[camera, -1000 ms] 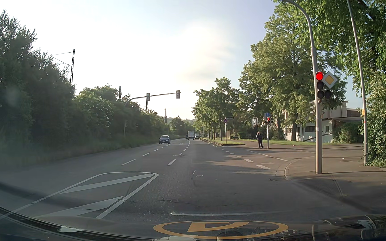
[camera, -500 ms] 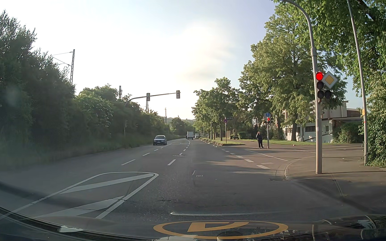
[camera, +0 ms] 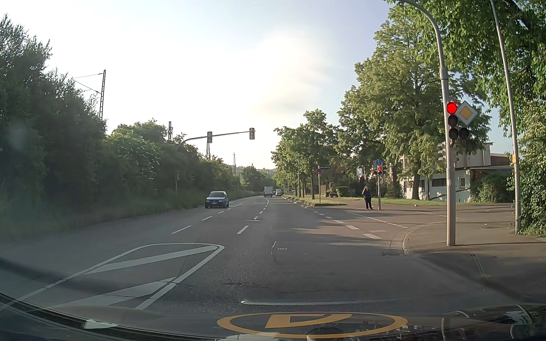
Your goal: Follow the waypoints while adhering to traffic rules and regulations
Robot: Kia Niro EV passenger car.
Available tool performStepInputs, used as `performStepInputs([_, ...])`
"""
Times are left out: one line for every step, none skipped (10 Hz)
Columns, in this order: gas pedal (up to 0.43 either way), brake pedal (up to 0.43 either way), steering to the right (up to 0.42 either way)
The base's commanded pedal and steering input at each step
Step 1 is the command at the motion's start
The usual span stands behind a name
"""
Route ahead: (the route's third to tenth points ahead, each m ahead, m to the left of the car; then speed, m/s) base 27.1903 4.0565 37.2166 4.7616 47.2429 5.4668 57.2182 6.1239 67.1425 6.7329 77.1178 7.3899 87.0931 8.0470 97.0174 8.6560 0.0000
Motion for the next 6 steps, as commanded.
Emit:
performStepInputs([0.000,0.262,-0.012])
performStepInputs([0.000,0.268,-0.012])
performStepInputs([0.000,0.262,-0.012])
performStepInputs([0.000,0.268,-0.012])
performStepInputs([0.000,0.268,-0.012])
performStepInputs([0.000,0.268,-0.012])
